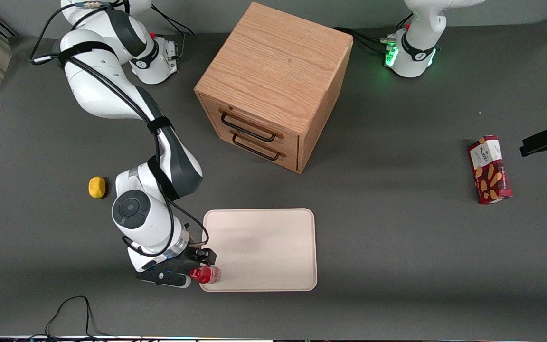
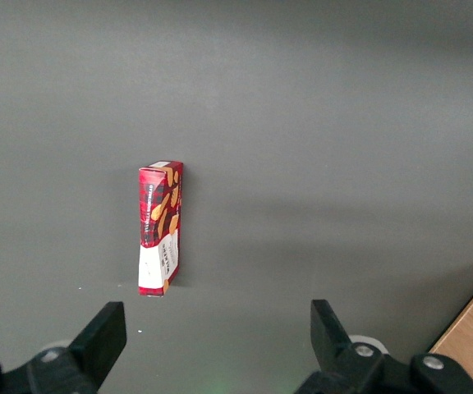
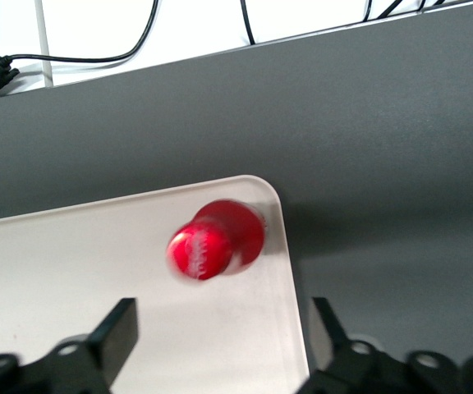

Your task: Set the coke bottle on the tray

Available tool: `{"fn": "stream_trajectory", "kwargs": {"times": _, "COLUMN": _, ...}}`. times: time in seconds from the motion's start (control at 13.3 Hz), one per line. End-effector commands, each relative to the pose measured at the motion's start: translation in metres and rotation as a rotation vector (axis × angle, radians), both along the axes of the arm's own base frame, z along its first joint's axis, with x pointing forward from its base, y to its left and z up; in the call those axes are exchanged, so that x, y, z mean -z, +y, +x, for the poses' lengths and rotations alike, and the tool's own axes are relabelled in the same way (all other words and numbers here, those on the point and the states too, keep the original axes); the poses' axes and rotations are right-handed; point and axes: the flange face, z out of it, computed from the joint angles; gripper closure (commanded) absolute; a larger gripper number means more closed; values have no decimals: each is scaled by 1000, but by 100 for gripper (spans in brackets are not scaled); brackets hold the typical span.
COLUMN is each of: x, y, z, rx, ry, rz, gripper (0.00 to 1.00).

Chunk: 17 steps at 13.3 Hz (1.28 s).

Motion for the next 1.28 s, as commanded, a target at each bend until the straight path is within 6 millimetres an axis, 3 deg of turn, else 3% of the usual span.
{"fn": "stream_trajectory", "kwargs": {"times": 0.0, "x": -2, "y": 3, "z": 2, "rx": 22, "ry": -17, "rz": -17, "gripper": 0}}
{"fn": "stream_trajectory", "kwargs": {"times": 0.38, "x": -7, "y": -2, "z": -4, "rx": 31, "ry": 45, "rz": -49, "gripper": 0}}
{"fn": "stream_trajectory", "kwargs": {"times": 0.6, "x": -34, "y": -11, "z": -13, "rx": 25, "ry": 87, "rz": -72, "gripper": 0}}
{"fn": "stream_trajectory", "kwargs": {"times": 0.75, "x": -55, "y": -21, "z": -36, "rx": -24, "ry": 175, "rz": -119, "gripper": 0}}
{"fn": "stream_trajectory", "kwargs": {"times": 1.2, "x": -126, "y": -113, "z": -133, "rx": -211, "ry": 266, "rz": -136, "gripper": 0}}
